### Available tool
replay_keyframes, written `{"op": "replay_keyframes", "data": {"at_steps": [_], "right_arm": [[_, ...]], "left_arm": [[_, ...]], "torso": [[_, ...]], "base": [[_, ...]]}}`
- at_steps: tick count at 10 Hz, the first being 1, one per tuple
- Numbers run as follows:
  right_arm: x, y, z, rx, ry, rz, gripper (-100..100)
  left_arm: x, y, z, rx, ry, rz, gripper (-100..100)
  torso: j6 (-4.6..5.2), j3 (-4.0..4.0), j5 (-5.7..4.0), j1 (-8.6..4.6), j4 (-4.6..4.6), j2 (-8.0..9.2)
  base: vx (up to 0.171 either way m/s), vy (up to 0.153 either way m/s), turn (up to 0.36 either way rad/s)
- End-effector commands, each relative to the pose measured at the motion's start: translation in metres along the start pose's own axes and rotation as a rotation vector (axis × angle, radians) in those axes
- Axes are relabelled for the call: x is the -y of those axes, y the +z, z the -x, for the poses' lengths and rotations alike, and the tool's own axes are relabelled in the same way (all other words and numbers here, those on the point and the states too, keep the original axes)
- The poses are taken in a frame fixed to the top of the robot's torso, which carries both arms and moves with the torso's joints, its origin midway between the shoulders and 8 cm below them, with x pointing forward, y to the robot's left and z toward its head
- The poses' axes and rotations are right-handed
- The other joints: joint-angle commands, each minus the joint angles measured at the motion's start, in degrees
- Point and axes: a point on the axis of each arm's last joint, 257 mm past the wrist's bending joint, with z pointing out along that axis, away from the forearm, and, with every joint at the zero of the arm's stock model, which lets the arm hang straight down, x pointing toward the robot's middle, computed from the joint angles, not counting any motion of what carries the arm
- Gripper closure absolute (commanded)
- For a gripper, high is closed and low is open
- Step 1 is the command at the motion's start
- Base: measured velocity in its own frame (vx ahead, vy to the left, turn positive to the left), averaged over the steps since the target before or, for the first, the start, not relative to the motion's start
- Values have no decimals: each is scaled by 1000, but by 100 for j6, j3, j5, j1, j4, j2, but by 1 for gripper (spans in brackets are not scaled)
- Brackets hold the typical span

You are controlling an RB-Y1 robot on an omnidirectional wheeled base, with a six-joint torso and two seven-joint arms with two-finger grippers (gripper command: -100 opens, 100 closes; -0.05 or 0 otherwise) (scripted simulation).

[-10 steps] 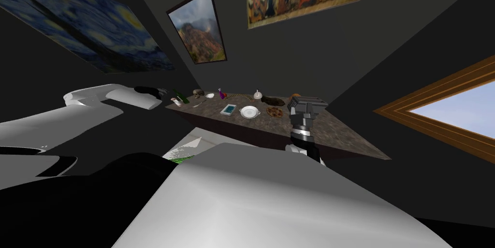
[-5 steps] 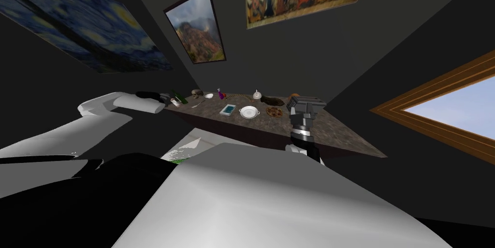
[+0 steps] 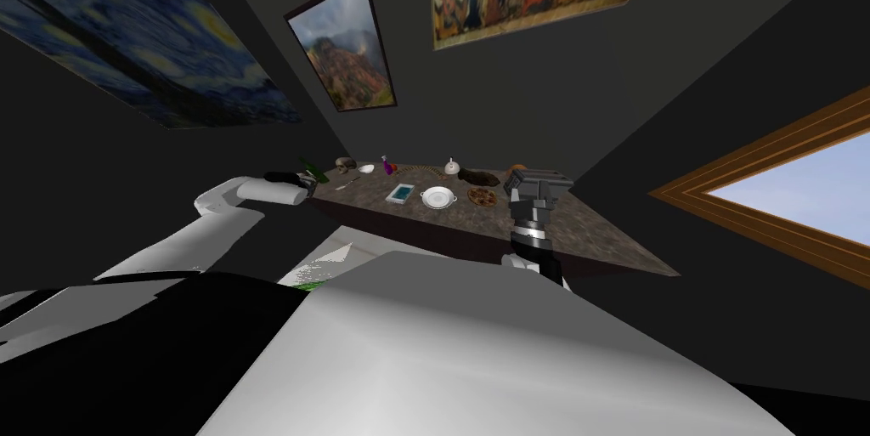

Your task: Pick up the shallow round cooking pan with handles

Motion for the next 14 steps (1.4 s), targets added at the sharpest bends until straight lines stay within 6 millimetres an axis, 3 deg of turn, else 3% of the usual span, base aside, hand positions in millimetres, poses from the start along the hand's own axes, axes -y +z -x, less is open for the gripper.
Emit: {"op": "replay_keyframes", "data": {"at_steps": [1, 2, 4, 6, 8, 10, 11, 14], "right_arm": [[0, 0, 0, 0, 0, 0, 0], [0, 0, 0, 0, 0, 0, 0], [0, 0, 0, 0, 0, 0, 0], [0, 0, 0, 0, 0, 0, 0], [0, 0, 0, 0, 0, 0, 0], [0, 0, 0, 0, 0, 0, 0], [0, 0, 0, 0, 0, 0, 0], [0, 0, 0, 0, 0, 0, 0]], "left_arm": [[7, 2, -12, -23, -49, -20, -100], [5, 2, -42, -48, 46, -3, -100], [-8, 7, -86, -119, 23, 32, -100], [21, 7, -111, -164, -20, -27, -100], [17, 8, -127, -191, -48, -24, -100], [44, -3, -186, -261, 68, -56, -100], [59, -7, -196, -281, 75, -71, -100], [77, -14, -233, -347, 17, -99, -100]], "torso": [[0, 0, 0, 0, 0, 0], [0, 0, -1, -1, 0, 0], [3, -7, 3, 10, -3, -11], [0, -3, -1, 1, -1, -5], [-1, 0, -2, -3, 0, -1], [5, -5, -1, 4, -2, -8], [4, -7, -1, 5, -3, -12], [-1, 0, -3, -4, 0, -1]], "base": [[0, 0, 0], [13, 25, -134], [15, 27, -55], [1, -3, 13], [0, 0, 0], [18, 29, -95], [9, 18, -45], [-1, 0, 4]]}}
